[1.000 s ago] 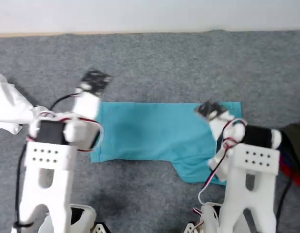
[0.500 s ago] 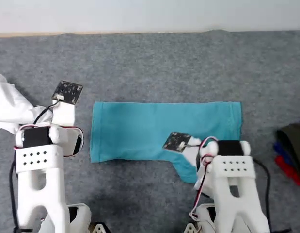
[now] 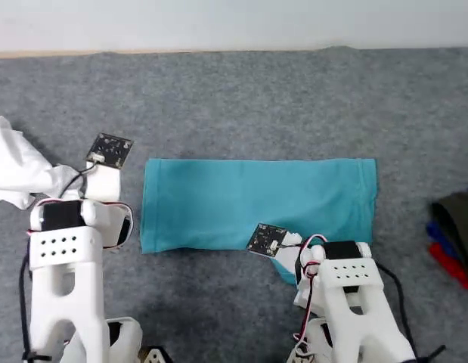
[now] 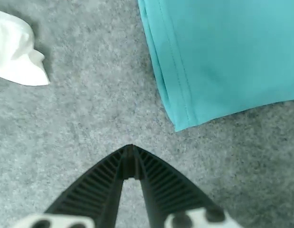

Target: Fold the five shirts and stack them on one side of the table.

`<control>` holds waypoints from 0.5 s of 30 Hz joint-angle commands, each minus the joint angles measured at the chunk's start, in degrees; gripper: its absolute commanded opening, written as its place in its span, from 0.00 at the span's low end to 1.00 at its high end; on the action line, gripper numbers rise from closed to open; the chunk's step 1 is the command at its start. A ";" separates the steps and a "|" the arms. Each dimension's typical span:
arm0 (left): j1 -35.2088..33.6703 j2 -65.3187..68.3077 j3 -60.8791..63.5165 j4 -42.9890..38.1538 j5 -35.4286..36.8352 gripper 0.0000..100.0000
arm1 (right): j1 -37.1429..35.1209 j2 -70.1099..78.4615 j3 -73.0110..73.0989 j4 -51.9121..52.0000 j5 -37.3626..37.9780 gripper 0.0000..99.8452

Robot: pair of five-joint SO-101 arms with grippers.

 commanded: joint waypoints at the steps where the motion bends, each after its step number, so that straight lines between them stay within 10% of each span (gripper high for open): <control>1: -0.26 -1.49 1.80 -3.87 -0.62 0.00 | -0.31 -1.27 0.70 -4.88 0.53 0.23; 15: -0.09 -1.49 3.91 -6.15 -0.62 0.00 | -0.48 -1.27 -0.18 -3.74 0.62 0.05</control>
